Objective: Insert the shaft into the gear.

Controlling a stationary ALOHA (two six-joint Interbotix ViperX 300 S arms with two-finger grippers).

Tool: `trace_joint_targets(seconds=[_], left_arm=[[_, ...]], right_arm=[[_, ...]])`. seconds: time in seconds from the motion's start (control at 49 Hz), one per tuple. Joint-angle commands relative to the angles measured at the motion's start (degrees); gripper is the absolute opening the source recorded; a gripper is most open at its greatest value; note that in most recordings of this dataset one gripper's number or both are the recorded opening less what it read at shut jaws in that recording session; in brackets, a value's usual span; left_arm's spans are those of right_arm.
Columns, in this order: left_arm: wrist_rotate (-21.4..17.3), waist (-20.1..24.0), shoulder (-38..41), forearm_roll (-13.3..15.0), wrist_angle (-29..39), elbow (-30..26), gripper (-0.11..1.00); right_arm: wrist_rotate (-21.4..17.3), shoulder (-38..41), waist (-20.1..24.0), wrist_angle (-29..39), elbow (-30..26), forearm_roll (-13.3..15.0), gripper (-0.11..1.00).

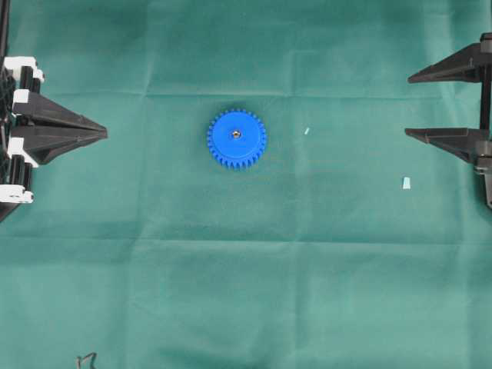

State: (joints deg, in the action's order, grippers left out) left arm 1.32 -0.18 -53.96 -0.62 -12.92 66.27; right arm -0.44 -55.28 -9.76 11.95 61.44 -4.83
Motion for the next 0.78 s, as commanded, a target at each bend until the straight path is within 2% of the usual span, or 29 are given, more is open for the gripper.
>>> trace_joint_targets(seconds=[0.0,0.755], left_arm=[[0.09,0.00,0.26,-0.18,-0.26,-1.67,0.00],[0.09,0.00,0.26,-0.18,-0.26,-1.58,0.00]], right_arm=[[-0.18,0.26,-0.09,-0.18,-0.79,-0.18,0.94],[-0.26,0.35,1.05,0.35,-0.79,-1.14,0.94]])
